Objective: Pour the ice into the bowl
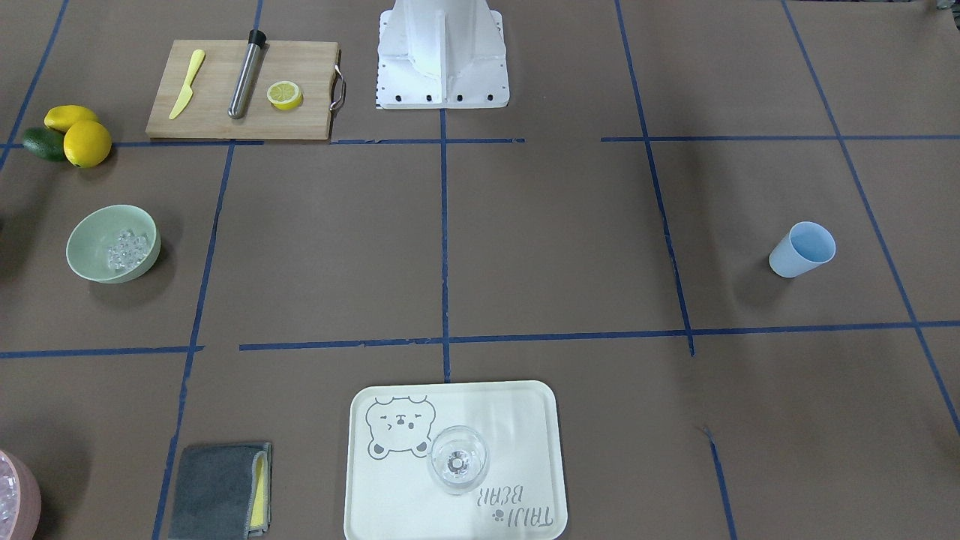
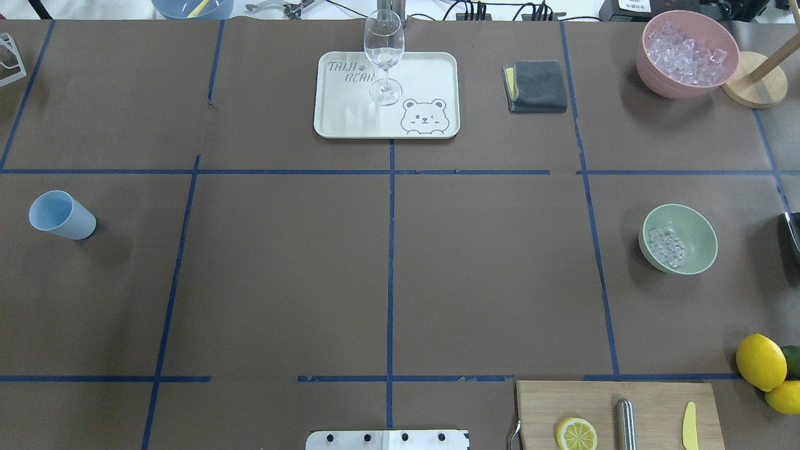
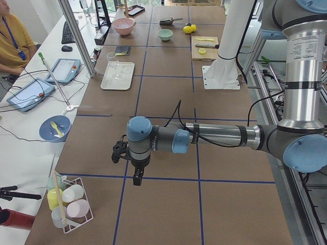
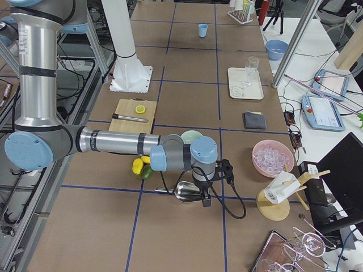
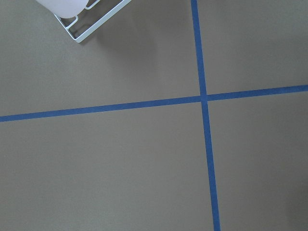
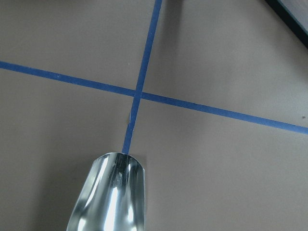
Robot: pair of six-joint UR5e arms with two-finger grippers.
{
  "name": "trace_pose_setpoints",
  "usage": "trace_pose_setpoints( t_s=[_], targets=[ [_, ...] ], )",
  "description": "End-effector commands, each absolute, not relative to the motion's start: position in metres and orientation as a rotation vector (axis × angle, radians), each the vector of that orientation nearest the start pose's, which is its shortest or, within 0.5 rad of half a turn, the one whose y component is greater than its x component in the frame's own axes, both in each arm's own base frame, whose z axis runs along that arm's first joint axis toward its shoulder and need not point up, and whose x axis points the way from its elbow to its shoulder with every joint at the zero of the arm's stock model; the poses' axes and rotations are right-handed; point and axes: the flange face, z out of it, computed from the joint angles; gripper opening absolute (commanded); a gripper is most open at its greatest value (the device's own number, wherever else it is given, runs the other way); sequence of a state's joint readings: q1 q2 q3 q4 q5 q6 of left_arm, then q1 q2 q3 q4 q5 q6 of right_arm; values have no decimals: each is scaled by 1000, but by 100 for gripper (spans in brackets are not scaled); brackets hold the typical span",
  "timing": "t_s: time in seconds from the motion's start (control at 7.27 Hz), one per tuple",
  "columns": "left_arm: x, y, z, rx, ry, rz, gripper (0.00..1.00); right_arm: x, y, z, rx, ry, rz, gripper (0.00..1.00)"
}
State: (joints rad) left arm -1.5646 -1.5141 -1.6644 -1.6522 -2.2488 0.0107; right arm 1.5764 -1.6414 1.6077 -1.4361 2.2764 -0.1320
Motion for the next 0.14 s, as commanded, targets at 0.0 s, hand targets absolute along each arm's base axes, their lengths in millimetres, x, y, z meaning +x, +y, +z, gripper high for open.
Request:
trace_pose_setpoints(
  t_s=[0.0],
  targets=[
    [-68, -476, 638, 114, 677, 56, 100, 72, -468, 666, 144, -697, -156, 100]
  ],
)
